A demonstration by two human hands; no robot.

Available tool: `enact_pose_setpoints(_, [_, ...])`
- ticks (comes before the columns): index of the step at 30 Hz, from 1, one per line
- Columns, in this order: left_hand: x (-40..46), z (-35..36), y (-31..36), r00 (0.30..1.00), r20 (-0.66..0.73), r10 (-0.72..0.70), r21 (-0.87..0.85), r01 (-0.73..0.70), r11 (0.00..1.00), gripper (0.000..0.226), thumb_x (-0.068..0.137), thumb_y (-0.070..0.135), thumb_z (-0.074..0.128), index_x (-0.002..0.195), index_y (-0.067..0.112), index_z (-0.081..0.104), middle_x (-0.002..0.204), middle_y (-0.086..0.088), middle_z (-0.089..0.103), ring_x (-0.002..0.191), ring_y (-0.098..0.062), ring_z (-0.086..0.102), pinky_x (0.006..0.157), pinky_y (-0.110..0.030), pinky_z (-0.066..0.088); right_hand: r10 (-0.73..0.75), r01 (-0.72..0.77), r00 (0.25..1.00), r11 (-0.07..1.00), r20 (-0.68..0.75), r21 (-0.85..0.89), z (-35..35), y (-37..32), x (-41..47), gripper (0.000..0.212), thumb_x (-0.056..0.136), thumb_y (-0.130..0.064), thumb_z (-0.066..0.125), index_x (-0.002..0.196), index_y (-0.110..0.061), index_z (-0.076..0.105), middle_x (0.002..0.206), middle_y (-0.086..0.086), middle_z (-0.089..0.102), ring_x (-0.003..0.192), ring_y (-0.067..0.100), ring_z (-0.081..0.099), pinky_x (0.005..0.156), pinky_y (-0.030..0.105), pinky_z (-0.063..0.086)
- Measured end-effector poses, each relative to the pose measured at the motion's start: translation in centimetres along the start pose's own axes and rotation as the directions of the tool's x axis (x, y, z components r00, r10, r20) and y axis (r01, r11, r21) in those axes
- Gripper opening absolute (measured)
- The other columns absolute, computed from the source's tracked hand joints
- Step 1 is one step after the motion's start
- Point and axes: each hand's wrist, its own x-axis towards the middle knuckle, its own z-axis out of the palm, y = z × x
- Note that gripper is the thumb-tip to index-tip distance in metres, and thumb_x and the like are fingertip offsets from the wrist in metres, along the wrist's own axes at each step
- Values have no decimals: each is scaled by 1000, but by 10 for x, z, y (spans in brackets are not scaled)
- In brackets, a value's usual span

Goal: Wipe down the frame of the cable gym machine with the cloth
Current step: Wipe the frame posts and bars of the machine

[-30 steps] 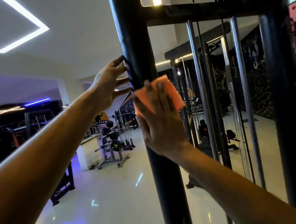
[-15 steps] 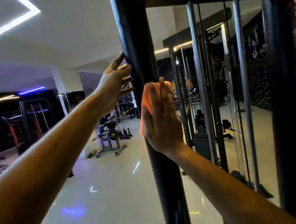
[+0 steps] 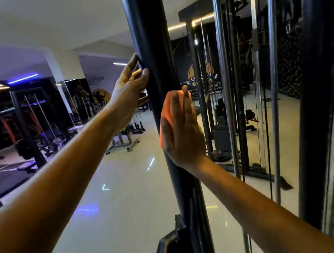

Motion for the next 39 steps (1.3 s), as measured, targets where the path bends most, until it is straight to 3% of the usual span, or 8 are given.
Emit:
enact_pose_setpoints(5, [-4,-2,-7,1000,-2,-9,-19,9,1000,61,114,25,53,168,38,28,146,5,68,129,-14,68,109,-49,53,-17,14,997,999,-76,-37,4,-11,47,66,117,-41,40,172,-10,21,181,20,6,168,37,14,123,57,43])
enact_pose_setpoints(8, [-13,2,-21,1000,-3,-26,-13,26,1000,61,113,25,55,167,38,30,145,3,68,129,-14,68,103,-42,55,-28,24,998,998,-64,-61,8,2,-9,65,116,-31,46,171,-6,22,180,24,8,168,38,10,128,59,34])
enact_pose_setpoints(12, [-26,7,-42,997,-7,-79,-44,79,996,61,112,24,57,166,37,33,143,3,69,132,-16,67,110,-47,53,51,-48,997,998,58,-51,9,18,-91,71,115,-36,48,172,-17,10,182,18,2,168,37,9,124,61,39])
enact_pose_setpoints(19, [-35,13,-56,994,-7,-113,-104,112,988,57,112,26,57,164,35,37,145,4,67,133,-17,66,112,-48,52,57,-57,998,998,-17,26,7,-1,1,71,116,-45,39,172,-18,5,181,15,8,165,38,24,120,61,43])
enact_pose_setpoints(24, [-51,17,-76,991,7,-137,-106,137,985,57,112,27,56,165,34,36,148,3,65,135,-18,64,112,-48,52,15,-15,1000,996,0,-88,15,16,-65,71,115,-32,53,170,-12,15,180,23,7,168,40,9,127,62,32])
enact_pose_setpoints(29, [-74,24,-95,984,37,-172,-111,175,978,58,112,24,57,165,34,37,151,2,63,137,-20,62,116,-48,50,95,-81,982,993,162,-89,11,33,-150,77,117,-48,37,172,-28,-12,181,19,-3,168,38,7,122,64,40])
enact_pose_setpoints(36, [-62,19,-91,983,2,-184,-85,184,979,47,113,40,51,160,36,47,142,5,70,130,-19,68,108,-45,56,64,-64,998,996,-2,-56,10,4,-21,67,116,-36,45,172,-7,21,180,22,8,168,40,11,128,61,32])
enact_pose_setpoints(39, [-68,23,-97,984,10,-179,-90,179,980,52,111,37,57,162,35,44,143,2,69,131,-18,67,110,-46,54,-4,2,1000,995,-20,-104,12,13,-45,65,115,-28,53,169,-5,26,177,29,12,167,44,9,129,60,30])
